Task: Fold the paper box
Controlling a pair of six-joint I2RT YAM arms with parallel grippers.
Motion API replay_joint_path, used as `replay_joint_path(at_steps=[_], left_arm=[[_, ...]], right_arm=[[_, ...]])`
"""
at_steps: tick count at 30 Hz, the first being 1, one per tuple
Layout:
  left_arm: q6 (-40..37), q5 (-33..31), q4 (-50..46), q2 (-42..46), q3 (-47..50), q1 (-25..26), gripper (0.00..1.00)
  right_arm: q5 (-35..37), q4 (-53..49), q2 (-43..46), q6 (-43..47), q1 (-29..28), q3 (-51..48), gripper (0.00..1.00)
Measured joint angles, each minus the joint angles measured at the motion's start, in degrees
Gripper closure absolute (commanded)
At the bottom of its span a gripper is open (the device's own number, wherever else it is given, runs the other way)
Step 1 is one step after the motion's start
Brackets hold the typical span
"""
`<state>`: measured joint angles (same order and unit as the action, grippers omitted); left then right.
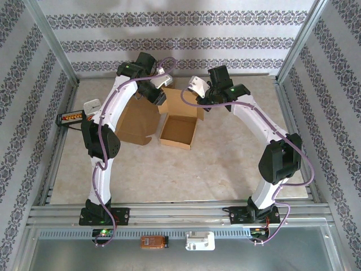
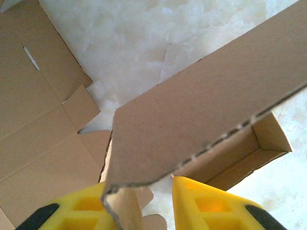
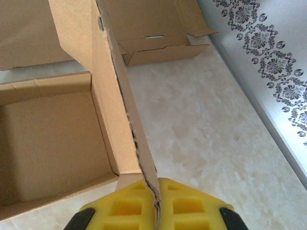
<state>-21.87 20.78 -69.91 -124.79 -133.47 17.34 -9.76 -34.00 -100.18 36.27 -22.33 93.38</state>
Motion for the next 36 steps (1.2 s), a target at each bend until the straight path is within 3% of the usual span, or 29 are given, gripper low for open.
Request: replay_joint_path(at_steps=[1, 3, 7, 18, 24, 31, 36], left_arm=[[0.0, -0.2, 0.0, -0.2, -0.1, 0.0, 0.7], [-0.4, -1.0, 0.0, -0.7, -0.2, 0.1, 0.54], [-0.7, -3.2, 0.0, -1.2, -0.3, 0.2, 0.43], [-3.8, -8.9, -0.4, -3.2, -8.3, 0.2, 0.34], [-5.1, -7.9, -2.3, -6.7, -11.3, 0.2, 0.4], [-5.1, -7.4, -3.2, -9.6, -11.4, 0.2, 0.66], [-4.9, -6.7, -3.1, -9.6, -11.6, 0.2, 0.74]], right_arm=[[-0.2, 0.0, 0.0, -0.1, 0.0, 0.0, 0.98], [-0.3, 0.1, 0.0, -0.1, 0.0, 0.0, 0.98], [-0.6, 0.1, 0.0, -0.1, 0.0, 0.0, 0.98], [-0.7, 0.1, 0.0, -0.1, 0.0, 0.0, 0.98], [-0.9, 0.1, 0.0, -0.1, 0.0, 0.0, 0.98], [-0.8, -0.5, 0.0, -0.1, 0.0, 0.0, 0.98], [-0.8, -0.5, 0.0, -0.1, 0.0, 0.0, 0.98]])
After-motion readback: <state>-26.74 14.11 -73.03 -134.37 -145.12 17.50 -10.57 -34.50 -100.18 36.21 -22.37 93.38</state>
